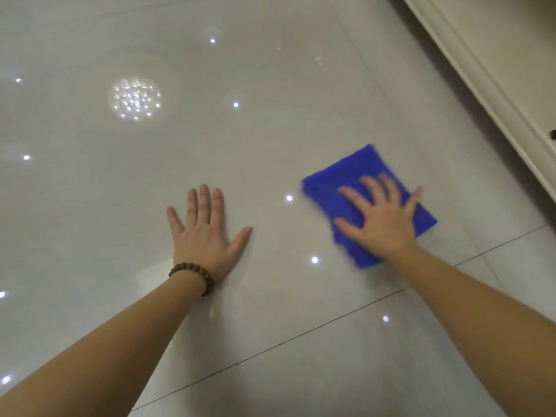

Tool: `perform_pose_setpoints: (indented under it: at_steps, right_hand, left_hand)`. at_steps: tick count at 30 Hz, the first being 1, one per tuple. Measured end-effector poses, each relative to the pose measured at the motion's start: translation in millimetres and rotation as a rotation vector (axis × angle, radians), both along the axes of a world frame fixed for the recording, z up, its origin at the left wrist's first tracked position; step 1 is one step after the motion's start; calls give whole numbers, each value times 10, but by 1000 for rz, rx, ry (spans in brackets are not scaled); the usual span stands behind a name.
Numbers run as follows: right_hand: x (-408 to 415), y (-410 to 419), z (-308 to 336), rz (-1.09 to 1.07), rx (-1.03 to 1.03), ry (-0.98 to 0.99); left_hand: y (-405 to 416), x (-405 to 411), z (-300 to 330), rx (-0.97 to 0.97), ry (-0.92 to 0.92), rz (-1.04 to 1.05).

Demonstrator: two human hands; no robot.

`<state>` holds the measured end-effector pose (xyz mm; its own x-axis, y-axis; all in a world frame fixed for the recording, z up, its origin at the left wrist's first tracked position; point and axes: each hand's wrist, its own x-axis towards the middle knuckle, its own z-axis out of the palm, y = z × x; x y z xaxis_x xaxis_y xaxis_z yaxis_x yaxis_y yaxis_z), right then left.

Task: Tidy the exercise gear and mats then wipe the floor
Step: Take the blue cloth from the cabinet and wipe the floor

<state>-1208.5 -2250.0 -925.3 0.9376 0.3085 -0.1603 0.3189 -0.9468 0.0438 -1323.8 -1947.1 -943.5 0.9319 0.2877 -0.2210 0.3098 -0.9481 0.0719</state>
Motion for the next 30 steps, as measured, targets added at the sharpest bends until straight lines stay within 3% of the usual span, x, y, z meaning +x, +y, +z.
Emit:
perform_pose_setpoints:
  at_steps: [3, 5, 7, 10, 12, 13, 15, 18, 20, 24, 26, 28, 30]
  right_hand:
    - [429, -644, 87, -439, 66, 131]
    - [392, -699, 92, -533, 71, 108]
    - [129, -336, -13, -450, 63, 19]
    - [-425, 246, -180, -59, 129, -83]
    - [-417, 114, -195, 146, 117, -73]
    - [-300, -76, -187, 133, 119, -77]
    - [-53, -560, -177, -127, 123, -104]
    - [106, -953, -64, -749, 178, -64]
    - [17, -497, -31, -855, 233, -62]
    - [-635, 990, -167, -251, 250, -88]
    - [-784, 1271, -169, -18, 218, -24]
    - [-632, 1106, -145, 120, 178, 8]
    - [-451, 800, -134, 69, 165, -24]
  left_hand:
    - [-7, -6, -5, -4, -9, -5]
    - [-10, 1, -18, 4, -15, -10]
    - [-4, 4, -19, 15, 0, -11]
    - [1, 3, -33, 25, 9, -11]
    - [6, 7, -41, 14, 4, -8]
    - [5, 4, -42, 10, -2, -8]
    - [6, -6, -35, 12, -4, -9]
    - [-10, 2, -8, 11, -8, -6]
    - [-15, -6, 19, 11, 10, -8]
    - [23, 11, 33, 3, 77, -10]
    - [78, 28, 71, -89, 102, -20]
    - [213, -79, 148, -201, 64, 0]
    - [478, -390, 223, -175, -2, 62]
